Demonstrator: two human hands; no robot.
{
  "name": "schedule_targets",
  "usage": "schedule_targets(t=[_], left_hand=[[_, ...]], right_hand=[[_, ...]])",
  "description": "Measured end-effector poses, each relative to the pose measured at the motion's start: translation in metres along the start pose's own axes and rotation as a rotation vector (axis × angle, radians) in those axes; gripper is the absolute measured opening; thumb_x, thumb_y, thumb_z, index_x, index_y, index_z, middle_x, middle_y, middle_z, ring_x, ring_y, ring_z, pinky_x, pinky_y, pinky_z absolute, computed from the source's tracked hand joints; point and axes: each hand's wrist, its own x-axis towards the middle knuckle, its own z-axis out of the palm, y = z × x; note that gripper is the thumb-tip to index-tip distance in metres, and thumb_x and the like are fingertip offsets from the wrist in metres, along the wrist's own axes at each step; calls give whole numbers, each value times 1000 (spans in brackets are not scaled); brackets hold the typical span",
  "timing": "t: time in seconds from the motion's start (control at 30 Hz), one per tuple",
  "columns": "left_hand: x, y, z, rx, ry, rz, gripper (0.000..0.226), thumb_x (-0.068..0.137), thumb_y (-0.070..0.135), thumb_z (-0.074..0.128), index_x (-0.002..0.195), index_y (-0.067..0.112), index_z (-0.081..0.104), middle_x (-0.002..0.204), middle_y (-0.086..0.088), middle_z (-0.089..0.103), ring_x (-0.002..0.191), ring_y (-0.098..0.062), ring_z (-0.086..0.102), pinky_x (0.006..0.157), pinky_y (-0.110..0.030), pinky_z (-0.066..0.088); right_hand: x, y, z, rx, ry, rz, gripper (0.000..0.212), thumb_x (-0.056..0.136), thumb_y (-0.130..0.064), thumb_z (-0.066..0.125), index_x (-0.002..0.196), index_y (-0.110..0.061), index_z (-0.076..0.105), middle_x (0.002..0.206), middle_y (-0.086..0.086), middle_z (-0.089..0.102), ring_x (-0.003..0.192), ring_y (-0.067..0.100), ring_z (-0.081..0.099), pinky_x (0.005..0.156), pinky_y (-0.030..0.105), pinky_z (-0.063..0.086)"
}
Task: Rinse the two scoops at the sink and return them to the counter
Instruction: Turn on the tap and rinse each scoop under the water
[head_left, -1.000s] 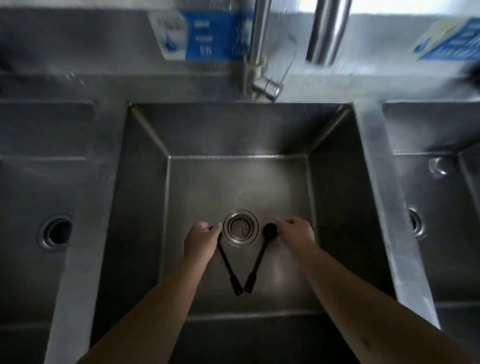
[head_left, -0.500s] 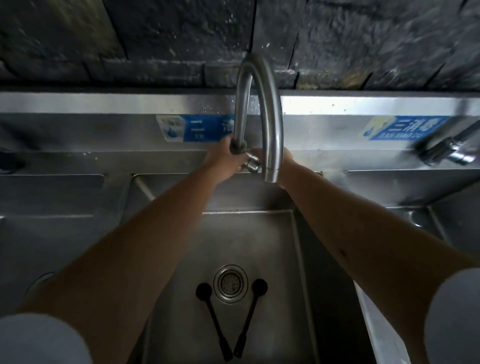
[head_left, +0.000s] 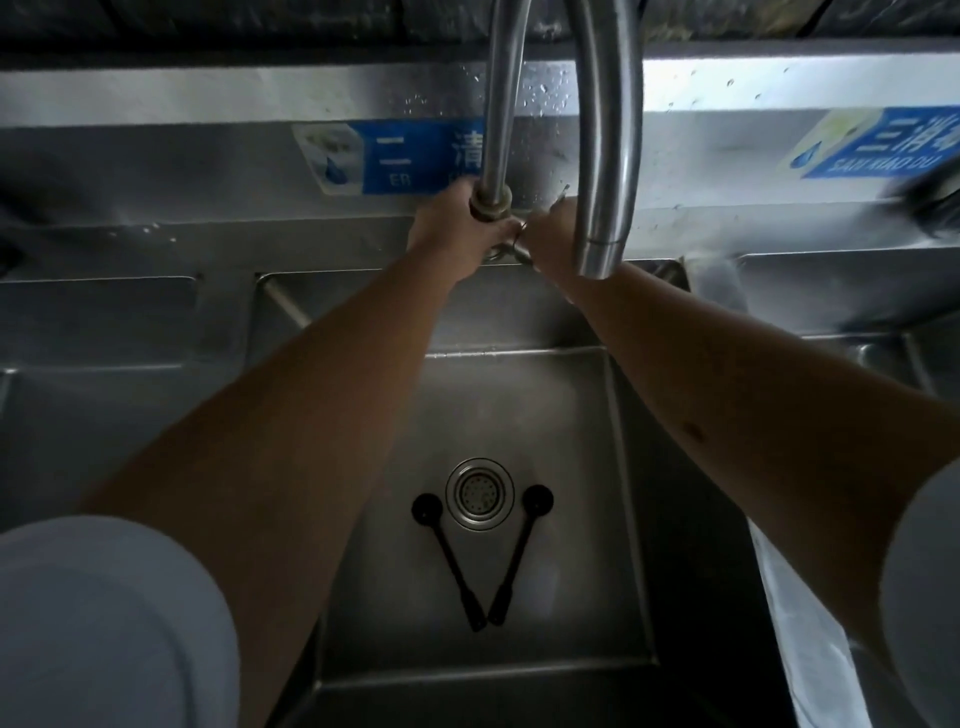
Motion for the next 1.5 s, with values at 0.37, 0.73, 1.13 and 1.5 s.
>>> schedule_targets(t=[0.37,0.73,1.13,1.5], left_hand=[[1,-2,0,-43,-22,-52,38,73,39,76,106,36,57,82,19,55,89,-14,61,80,-45,58],[-34,-6,3,-103,65,-190,55,74,43,74,121,20,57,118,-2,67,106,-20,63,89,-33,51],[-245,-137,132,-273,-221,-531,18,91,26,53,107,22,59,105,0,67,101,-25,65,80,-30,52],[-270,-206,181,-35,-395,-566,40,89,18,56,129,15,58,127,-12,64,117,-25,58,90,-25,41]], right_hand=[[-4,5,13,114,84,52,30,93,-17,46,109,3,62,79,5,61,77,22,64,78,42,56],[-63,15,16,326,148,128,35,82,-51,62,88,-16,60,75,-5,60,69,13,62,56,34,52],[-242,168,96,558,-311,628,17,85,-21,62,74,-16,73,59,2,63,50,11,53,47,22,38],[-268,258,171,173,-205,677,22,78,-29,67,92,-12,68,85,9,70,90,29,66,68,34,52]])
